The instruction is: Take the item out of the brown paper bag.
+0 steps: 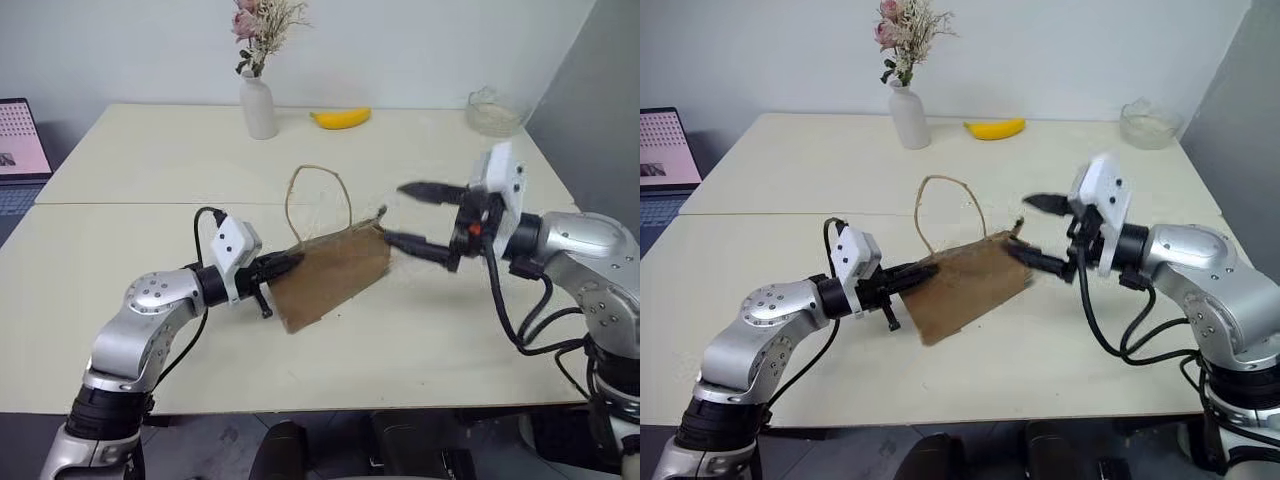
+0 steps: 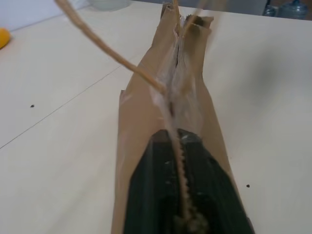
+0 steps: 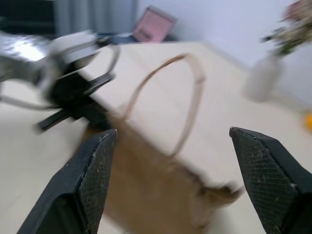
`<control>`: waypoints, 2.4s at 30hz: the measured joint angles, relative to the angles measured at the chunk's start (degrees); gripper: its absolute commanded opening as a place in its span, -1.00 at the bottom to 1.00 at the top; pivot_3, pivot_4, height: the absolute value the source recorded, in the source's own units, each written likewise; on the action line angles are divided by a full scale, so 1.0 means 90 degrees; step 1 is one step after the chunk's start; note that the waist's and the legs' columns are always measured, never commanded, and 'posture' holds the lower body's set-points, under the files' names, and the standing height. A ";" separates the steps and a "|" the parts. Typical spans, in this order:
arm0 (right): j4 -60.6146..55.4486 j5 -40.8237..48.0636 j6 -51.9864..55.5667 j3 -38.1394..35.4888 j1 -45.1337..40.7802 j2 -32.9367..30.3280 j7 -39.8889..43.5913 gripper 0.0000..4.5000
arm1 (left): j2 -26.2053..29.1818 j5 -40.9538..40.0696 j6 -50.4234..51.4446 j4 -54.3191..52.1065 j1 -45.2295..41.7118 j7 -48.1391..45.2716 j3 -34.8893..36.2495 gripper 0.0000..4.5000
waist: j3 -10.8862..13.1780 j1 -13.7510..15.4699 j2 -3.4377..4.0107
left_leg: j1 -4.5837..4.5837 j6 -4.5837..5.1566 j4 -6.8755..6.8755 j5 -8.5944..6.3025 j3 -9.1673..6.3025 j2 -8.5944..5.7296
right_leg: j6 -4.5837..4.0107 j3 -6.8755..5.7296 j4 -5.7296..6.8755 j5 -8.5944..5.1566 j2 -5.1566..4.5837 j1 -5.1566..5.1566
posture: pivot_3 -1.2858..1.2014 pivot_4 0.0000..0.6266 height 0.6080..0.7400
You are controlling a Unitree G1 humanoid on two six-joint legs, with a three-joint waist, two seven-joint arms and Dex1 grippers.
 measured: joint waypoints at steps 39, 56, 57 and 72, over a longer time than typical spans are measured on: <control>-0.1561 0.1037 0.0885 0.0540 0.1703 -0.0756 -0.0426 0.73 | -0.0252 0.1166 -0.2998 0.5411 -0.3465 -0.2684 -0.0080 0.16 | -0.0003 -0.0009 -0.0006 | -0.0025 0.0006 0.0064 -0.0003 -0.0013 0.0005 | 0.0018 -0.0010 0.0005 0.0009 0.0003 0.0011 | 0.03 -0.52 1.00; -0.1303 0.1416 0.0919 0.0034 0.1696 -0.1007 -0.0265 0.73 | 0.0006 -0.0343 0.0827 0.0002 0.0247 -0.1030 -0.0442 0.16 | -0.0003 0.0055 -0.0006 | 0.0057 0.0005 0.0066 -0.0003 -0.0016 -0.0006 | -0.0002 -0.0013 -0.0012 -0.0003 -0.0007 0.0105 | 0.03 -0.52 1.00; -0.1301 0.1416 0.0921 0.0030 0.1656 -0.1038 -0.0269 0.73 | -0.0133 -0.0093 0.0598 0.0336 0.0156 -0.0923 -0.0620 0.16 | -0.0003 0.0049 -0.0006 | 0.0057 0.0006 0.0064 -0.0004 -0.0015 -0.0005 | 0.0012 -0.0011 -0.0012 0.0004 -0.0004 0.0102 | 0.03 -0.52 1.00; -0.1323 0.1555 0.1031 0.0021 0.1623 -0.1040 -0.0513 0.73 | -0.0837 0.1135 -0.1196 0.2801 -0.0923 -0.0674 -0.0818 0.16 | -0.0003 0.0032 -0.0005 | 0.0036 0.0006 0.0060 -0.0004 -0.0018 -0.0001 | 0.0016 -0.0015 -0.0011 0.0007 -0.0004 0.0085 | 0.03 -0.52 1.00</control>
